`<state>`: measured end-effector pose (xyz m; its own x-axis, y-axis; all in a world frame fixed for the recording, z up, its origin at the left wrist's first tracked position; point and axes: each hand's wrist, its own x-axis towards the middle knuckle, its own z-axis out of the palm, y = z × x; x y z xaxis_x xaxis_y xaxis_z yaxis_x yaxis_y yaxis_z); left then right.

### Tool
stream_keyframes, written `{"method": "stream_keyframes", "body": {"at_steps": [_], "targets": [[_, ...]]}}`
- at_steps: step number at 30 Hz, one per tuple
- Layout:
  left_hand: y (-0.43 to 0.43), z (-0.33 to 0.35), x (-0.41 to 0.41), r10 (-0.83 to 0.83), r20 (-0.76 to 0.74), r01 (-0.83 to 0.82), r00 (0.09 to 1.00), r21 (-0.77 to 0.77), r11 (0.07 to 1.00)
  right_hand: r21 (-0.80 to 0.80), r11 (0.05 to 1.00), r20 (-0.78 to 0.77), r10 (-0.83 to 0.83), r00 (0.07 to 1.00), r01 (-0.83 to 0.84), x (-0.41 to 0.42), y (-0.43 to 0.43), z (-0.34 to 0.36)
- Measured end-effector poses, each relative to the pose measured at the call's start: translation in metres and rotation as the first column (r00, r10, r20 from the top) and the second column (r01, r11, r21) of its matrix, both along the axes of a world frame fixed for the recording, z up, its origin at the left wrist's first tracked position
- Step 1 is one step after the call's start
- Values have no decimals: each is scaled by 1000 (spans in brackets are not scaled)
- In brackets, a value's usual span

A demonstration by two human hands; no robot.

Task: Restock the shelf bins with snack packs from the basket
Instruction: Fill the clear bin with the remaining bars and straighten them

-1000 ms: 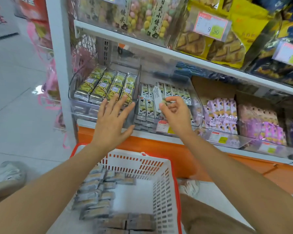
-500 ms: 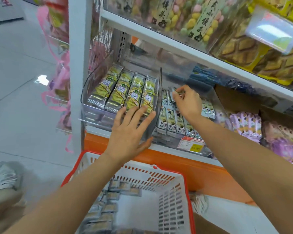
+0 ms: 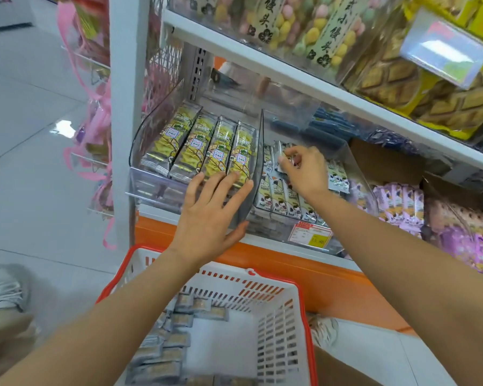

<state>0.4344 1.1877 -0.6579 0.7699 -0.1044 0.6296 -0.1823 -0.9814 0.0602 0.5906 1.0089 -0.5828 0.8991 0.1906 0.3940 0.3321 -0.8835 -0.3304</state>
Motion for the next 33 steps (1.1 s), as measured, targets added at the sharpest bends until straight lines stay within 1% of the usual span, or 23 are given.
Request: {"method": "stream_keyframes", "body": {"at_steps": [3, 5, 7, 9, 12, 14, 17, 19, 21, 24, 26, 28, 31, 33], "targets": [[-2, 3, -4, 6, -23, -6, 1000, 24, 1000, 127, 991, 22, 49, 999, -52, -17, -5, 1], [-4, 5, -9, 5, -30, -3, 1000, 46, 999, 232, 967, 33, 95, 995, -100, -35, -5, 3], [-8, 5, -14, -4, -16, 5, 1000, 48, 999, 352, 922, 38, 161, 986, -164, -59, -3, 5], [-16, 3, -20, -16, 20, 15, 1000, 16, 1000, 448, 867, 27, 232, 972, -219, -87, -3, 4], [-24, -11, -33, -61, 56, 60, 997, 18, 998, 523, 800, 25, 330, 944, -294, -126, -8, -2], [-23, -22, -43, -100, 24, 98, 995, 64, 993, 563, 767, -1, 374, 927, -309, -147, -15, -11], [-17, -44, -52, -147, -112, 159, 983, 105, 982, 601, 743, -91, 428, 899, -293, -172, -24, -41], [-11, -62, -54, -123, -242, 159, 963, 133, 978, 596, 750, -157, 460, 874, -288, -185, -28, -70], [-4, -80, -56, -51, -381, 116, 923, 149, 982, 551, 782, -226, 476, 850, -292, -195, -31, -104], [7, -102, -56, 32, -542, 58, 840, 149, 987, 468, 846, -404, 461, 790, -254, -205, -39, -154], [14, -115, -54, 77, -586, 37, 807, 180, 983, 409, 879, -500, 441, 746, -245, -209, -43, -187], [19, -129, -52, 104, -596, 20, 796, 198, 980, 360, 903, -571, 412, 710, -235, -212, -46, -217], [26, -149, -51, 97, -602, 0, 792, 160, 987, 316, 930, -641, 355, 680, -188, -209, -45, -251], [28, -159, -51, 100, -602, -22, 793, 136, 990, 312, 944, -671, 299, 678, -108, -203, -41, -270]]}}
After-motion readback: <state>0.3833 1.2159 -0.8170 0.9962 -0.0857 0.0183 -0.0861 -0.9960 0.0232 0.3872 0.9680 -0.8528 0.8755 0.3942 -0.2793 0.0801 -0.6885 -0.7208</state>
